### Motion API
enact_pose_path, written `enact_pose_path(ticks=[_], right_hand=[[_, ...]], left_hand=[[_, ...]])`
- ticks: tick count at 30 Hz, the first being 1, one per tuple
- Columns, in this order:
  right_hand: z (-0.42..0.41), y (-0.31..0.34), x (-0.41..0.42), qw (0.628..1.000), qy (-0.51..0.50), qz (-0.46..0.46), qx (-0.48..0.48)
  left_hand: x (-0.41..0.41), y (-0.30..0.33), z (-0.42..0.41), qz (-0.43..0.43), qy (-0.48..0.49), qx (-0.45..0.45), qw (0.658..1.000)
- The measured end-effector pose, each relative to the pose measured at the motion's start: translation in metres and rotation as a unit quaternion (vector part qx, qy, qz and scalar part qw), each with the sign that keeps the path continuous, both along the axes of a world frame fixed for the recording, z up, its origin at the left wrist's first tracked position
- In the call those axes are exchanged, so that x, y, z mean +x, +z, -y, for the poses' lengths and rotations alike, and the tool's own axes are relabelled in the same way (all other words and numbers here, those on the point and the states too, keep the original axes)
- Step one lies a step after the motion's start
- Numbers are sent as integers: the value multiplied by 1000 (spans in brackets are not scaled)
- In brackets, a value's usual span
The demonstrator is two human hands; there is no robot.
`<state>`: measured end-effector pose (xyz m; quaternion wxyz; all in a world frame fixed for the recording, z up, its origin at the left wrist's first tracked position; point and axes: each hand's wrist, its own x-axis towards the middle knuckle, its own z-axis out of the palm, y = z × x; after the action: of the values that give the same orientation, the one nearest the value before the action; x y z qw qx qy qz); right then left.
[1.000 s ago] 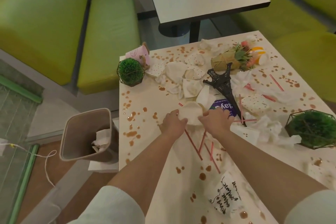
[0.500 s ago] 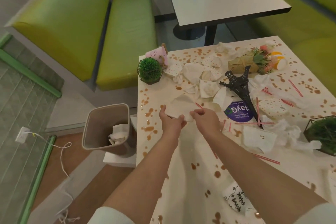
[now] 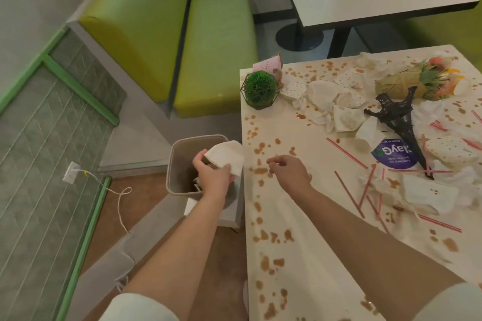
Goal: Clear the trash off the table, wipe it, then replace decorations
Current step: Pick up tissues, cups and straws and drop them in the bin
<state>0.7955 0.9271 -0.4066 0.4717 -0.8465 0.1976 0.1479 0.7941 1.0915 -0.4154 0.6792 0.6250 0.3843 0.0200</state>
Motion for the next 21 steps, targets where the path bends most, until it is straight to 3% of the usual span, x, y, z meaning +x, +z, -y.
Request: enact_pose_path(ticks=[7, 10, 13, 18, 21], right_hand=[[-38, -14, -4, 1000, -5, 4, -14], [-49, -17, -5, 1000, -6, 0, -18], [-52, -19, -7, 999, -16, -1, -32], [-37, -23, -15, 998, -60, 9, -11], [-22, -20, -21, 994, -107, 24, 24]], left_hand=[[11, -14, -77, -14, 1, 66, 998], [20, -19, -96, -89, -72, 102, 988], [22, -22, -98, -176, -156, 166, 958], [15, -22, -64, -101, -246, 166, 949], [12, -18, -29, -57, -335, 181, 923]])
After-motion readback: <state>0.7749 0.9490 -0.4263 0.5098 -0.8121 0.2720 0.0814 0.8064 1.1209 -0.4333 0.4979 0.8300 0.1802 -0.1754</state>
